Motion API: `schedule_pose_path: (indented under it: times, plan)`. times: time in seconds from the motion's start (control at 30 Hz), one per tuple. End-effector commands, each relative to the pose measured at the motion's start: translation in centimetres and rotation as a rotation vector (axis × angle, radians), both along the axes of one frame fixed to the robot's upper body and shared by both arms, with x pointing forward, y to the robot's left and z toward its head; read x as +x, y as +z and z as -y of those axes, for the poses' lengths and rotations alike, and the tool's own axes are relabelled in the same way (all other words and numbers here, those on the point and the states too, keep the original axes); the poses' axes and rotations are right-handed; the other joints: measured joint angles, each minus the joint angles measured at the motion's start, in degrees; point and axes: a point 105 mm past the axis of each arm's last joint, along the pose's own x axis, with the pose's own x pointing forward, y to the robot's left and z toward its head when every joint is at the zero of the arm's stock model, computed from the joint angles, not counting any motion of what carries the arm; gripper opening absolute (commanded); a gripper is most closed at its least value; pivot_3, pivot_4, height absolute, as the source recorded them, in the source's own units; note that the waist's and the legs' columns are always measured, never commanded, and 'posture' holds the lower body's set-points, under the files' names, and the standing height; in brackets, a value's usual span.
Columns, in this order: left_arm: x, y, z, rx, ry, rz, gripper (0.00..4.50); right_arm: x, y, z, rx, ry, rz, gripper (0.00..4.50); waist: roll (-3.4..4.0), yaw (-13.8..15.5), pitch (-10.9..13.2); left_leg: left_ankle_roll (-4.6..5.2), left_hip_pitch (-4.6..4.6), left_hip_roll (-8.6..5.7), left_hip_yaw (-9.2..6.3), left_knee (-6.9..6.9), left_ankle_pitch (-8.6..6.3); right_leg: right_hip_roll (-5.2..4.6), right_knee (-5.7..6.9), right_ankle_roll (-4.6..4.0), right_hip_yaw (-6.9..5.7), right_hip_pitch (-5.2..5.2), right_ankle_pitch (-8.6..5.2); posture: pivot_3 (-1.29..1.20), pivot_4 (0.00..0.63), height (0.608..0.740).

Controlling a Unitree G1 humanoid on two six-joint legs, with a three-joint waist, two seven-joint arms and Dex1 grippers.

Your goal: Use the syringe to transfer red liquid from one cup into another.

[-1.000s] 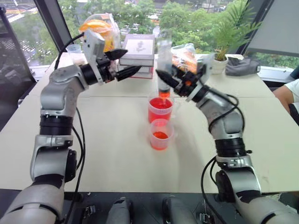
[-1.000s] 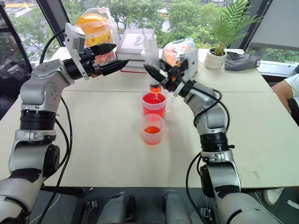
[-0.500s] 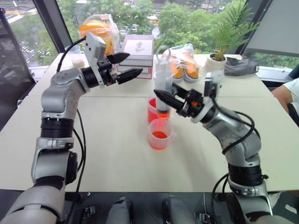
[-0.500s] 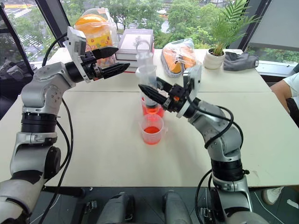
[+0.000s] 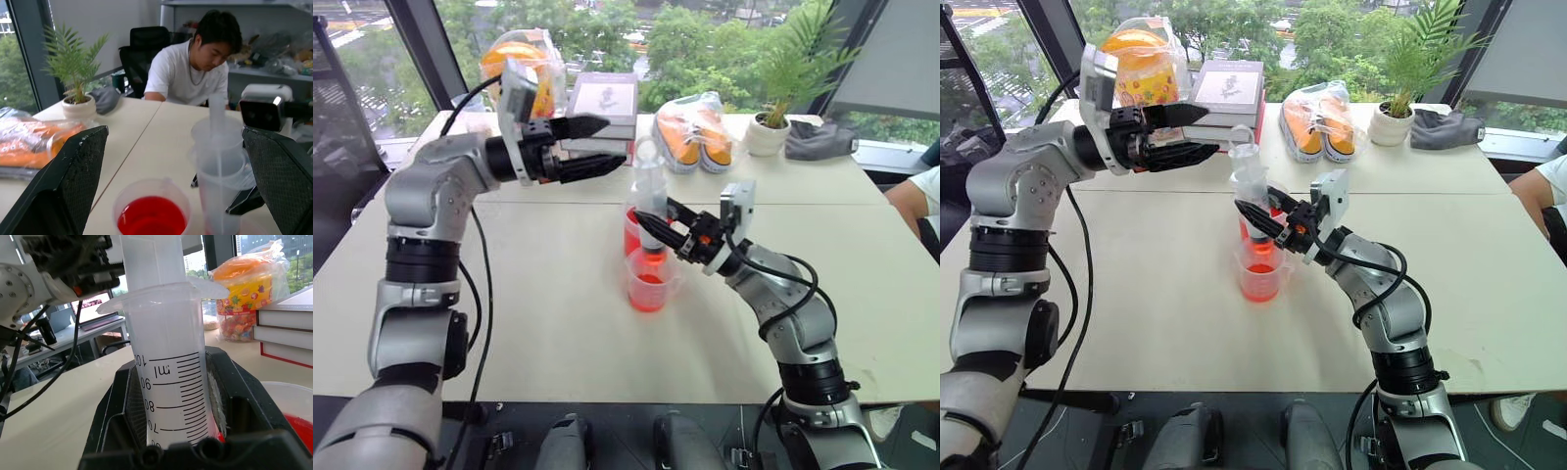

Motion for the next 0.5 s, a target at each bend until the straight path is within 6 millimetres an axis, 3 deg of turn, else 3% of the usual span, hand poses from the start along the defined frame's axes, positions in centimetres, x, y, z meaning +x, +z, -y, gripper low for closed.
schedule_pose_path:
  times: [0.03, 0.23, 0.37, 0.5]
  plan:
    - [-1.0, 1.8, 1.1, -0.038, -0.061, 0.065, 4.49, -0.3, 1.4, -0.3, 0.014, 0.008, 0.064, 1.34, 0.00, 0.0, 0.0, 0.00, 0.00, 0.00, 0.00, 0.00, 0.00, 0.00, 0.00, 0.00, 0.00, 0.00, 0.00, 0.00, 0.150, 0.740]
    - [0.0, 1.2, 3.0, -0.058, -0.069, 0.040, 4.49, -0.3, 1.7, -0.3, 0.003, 0.011, 0.073, 1.34, 0.00, 0.0, 0.0, 0.00, 0.00, 0.00, 0.00, 0.01, 0.00, 0.01, 0.00, 0.00, 0.00, 0.00, 0.00, 0.00, 0.150, 0.740]
    - [0.2, 1.3, 3.6, -0.078, -0.080, 0.035, 3.21, -0.4, 1.8, -0.3, 0.001, 0.013, 0.077, 1.34, 0.00, -0.1, 0.0, 0.00, 0.01, 0.00, -0.02, 0.00, 0.00, 0.02, 0.01, 0.00, 0.00, 0.00, 0.00, 0.00, 0.150, 0.740]
    - [-0.1, 1.3, 3.8, -0.079, -0.108, 0.031, 1.07, -0.6, 1.9, -0.4, -0.001, 0.017, 0.078, 1.34, 0.00, 0.0, 0.0, 0.00, 0.00, 0.00, -0.01, 0.00, 0.00, 0.02, 0.00, 0.00, 0.00, 0.00, 0.00, 0.00, 0.150, 0.740]
